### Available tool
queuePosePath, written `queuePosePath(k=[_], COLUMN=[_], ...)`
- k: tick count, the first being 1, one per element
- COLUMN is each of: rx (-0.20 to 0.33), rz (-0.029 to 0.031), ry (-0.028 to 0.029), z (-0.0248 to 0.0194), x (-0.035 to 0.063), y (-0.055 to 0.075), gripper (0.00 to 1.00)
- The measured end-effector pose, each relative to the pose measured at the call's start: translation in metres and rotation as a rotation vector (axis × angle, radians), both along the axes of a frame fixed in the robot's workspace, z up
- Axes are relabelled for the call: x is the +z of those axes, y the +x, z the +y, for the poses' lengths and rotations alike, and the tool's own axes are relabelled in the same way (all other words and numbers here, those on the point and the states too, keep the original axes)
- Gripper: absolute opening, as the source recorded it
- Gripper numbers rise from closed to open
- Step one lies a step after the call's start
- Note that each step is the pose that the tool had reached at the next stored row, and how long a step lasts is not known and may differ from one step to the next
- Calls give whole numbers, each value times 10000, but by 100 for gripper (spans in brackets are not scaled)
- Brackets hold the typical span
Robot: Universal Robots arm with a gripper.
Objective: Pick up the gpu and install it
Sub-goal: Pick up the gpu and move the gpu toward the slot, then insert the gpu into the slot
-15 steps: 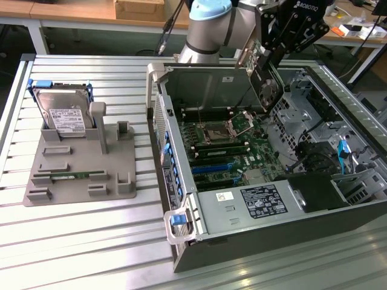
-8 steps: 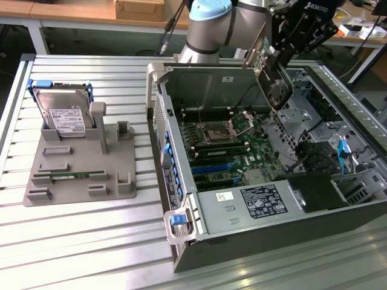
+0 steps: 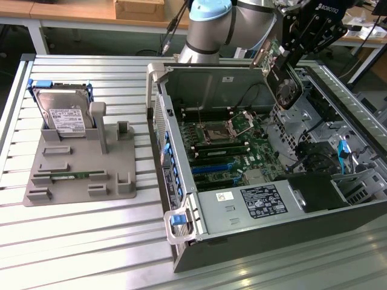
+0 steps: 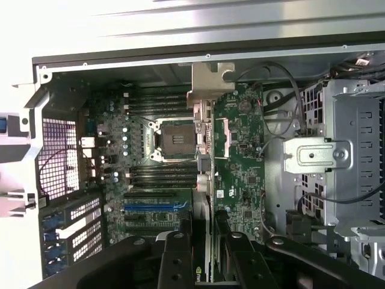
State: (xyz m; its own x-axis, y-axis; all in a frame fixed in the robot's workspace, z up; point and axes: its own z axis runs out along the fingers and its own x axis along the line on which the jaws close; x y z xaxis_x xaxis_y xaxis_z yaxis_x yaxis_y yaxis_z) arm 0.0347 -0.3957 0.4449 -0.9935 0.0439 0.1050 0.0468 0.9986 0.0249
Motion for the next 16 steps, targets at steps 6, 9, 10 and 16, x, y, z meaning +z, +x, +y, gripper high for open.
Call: queuePosePath(k=[6, 9, 10, 16], rx=[0, 294, 509, 2910], rz=[0, -1, -1, -1], ry=[0, 0, 1, 0], z=[0, 0, 0, 0], x=[0, 0, 0, -2], y=[1, 1, 1, 1], gripper=[26, 26, 26, 26])
